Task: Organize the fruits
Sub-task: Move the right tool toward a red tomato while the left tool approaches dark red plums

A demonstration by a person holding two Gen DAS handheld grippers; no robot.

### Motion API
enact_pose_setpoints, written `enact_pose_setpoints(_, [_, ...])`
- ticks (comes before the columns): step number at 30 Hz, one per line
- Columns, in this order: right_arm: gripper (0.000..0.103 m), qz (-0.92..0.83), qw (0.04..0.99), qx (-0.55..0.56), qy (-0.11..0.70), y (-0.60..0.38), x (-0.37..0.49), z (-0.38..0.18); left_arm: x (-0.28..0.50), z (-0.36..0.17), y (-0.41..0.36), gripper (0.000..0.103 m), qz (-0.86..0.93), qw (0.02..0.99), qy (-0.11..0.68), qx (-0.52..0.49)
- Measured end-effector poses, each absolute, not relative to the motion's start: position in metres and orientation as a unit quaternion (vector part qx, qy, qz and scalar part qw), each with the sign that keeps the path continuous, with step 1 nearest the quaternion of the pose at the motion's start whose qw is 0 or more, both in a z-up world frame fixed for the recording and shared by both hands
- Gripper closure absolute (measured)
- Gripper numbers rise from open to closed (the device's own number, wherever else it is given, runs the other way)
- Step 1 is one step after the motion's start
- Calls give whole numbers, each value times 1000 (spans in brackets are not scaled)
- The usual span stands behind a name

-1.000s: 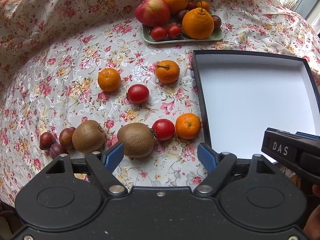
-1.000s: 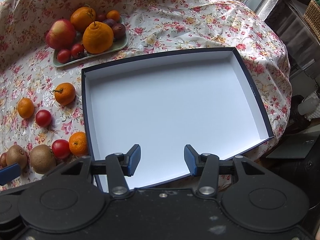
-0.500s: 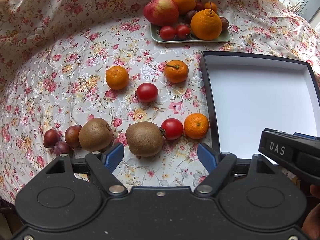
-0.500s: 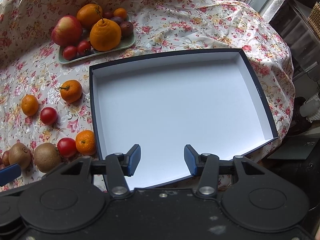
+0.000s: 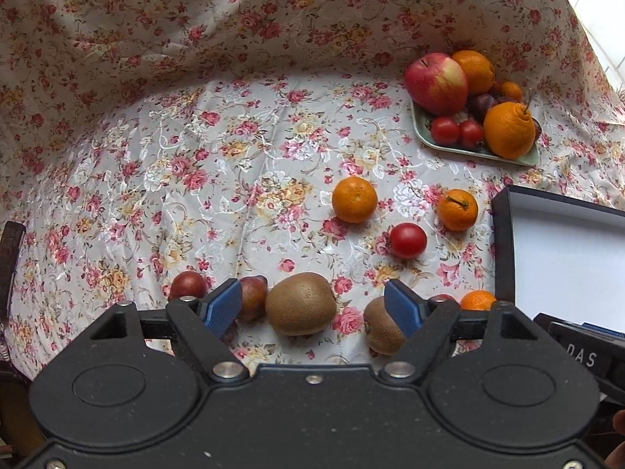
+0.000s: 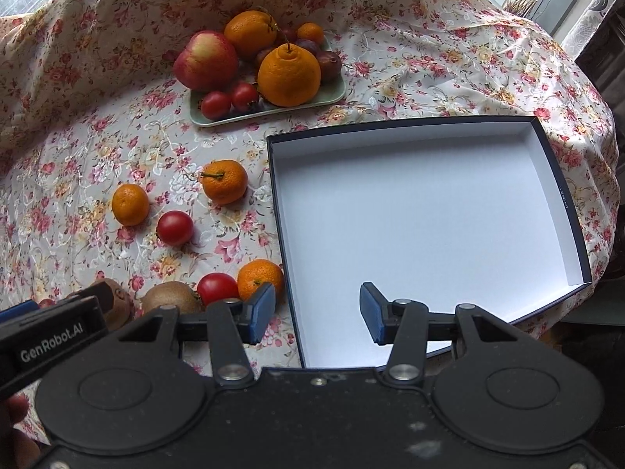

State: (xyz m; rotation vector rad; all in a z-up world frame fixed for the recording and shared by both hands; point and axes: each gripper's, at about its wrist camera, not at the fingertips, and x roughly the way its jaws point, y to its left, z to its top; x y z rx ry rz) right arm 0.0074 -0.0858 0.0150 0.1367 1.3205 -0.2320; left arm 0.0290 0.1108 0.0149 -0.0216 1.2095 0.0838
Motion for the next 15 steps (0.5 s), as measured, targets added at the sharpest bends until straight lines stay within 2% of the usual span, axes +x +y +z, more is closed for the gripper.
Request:
enact_pose_setpoints(11, [51,-39,794,95,600,-30,19,17,32,18,187,23,89,829,551,-37])
enact_pose_setpoints(15, [52,5,771,104,628,-3,24,9,28,16,204,23,89,829,551,-46])
